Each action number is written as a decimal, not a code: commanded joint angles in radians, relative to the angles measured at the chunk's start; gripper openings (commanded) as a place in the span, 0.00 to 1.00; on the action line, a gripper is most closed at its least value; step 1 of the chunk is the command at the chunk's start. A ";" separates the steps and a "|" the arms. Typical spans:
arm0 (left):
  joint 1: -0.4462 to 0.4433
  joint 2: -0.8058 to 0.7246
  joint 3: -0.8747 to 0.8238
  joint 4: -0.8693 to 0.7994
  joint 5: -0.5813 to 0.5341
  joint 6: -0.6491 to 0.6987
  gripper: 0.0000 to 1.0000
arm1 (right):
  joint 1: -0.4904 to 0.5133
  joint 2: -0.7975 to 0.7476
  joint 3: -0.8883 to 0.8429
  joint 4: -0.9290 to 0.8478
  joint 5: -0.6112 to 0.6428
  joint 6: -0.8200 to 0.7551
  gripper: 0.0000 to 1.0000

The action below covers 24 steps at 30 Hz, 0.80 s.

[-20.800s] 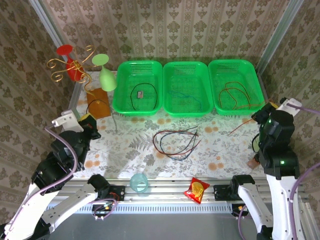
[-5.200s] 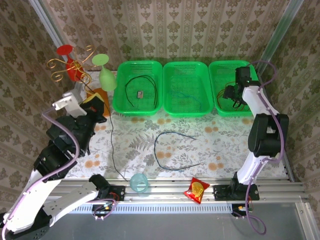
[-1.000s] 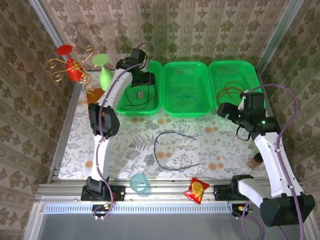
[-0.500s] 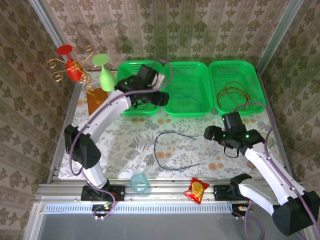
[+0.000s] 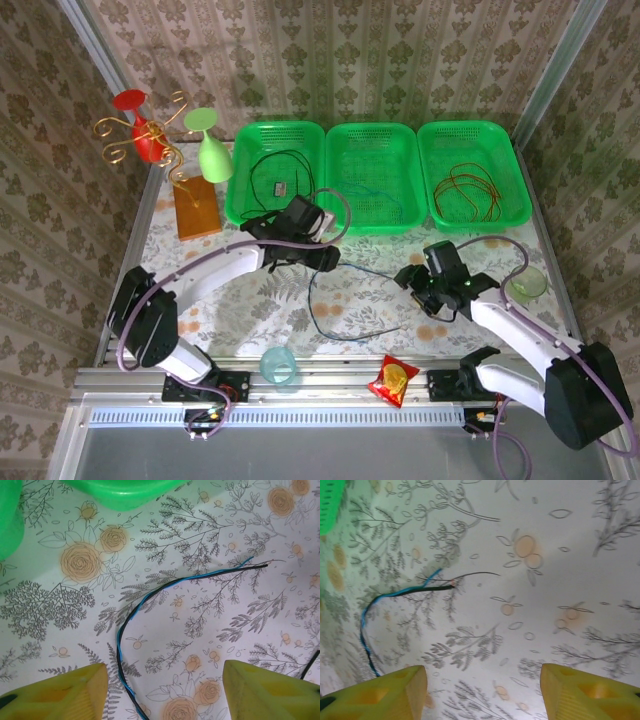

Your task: Untangle the cables

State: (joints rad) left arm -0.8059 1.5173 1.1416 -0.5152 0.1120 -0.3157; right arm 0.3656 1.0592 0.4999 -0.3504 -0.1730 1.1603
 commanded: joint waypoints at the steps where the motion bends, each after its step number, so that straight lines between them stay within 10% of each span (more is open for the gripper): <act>1: -0.007 -0.066 -0.029 0.092 0.004 -0.089 0.62 | 0.008 0.049 0.005 0.115 -0.001 0.098 0.59; 11: -0.001 -0.116 -0.066 0.084 -0.028 -0.111 0.61 | 0.010 0.264 0.038 0.318 -0.042 0.111 0.36; 24: 0.054 -0.173 -0.126 0.093 -0.021 -0.113 0.61 | 0.010 0.384 0.091 0.284 0.048 0.138 0.32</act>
State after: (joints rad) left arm -0.7616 1.3666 1.0256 -0.4267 0.0925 -0.4187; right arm 0.3698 1.4273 0.5697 -0.0441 -0.1829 1.2659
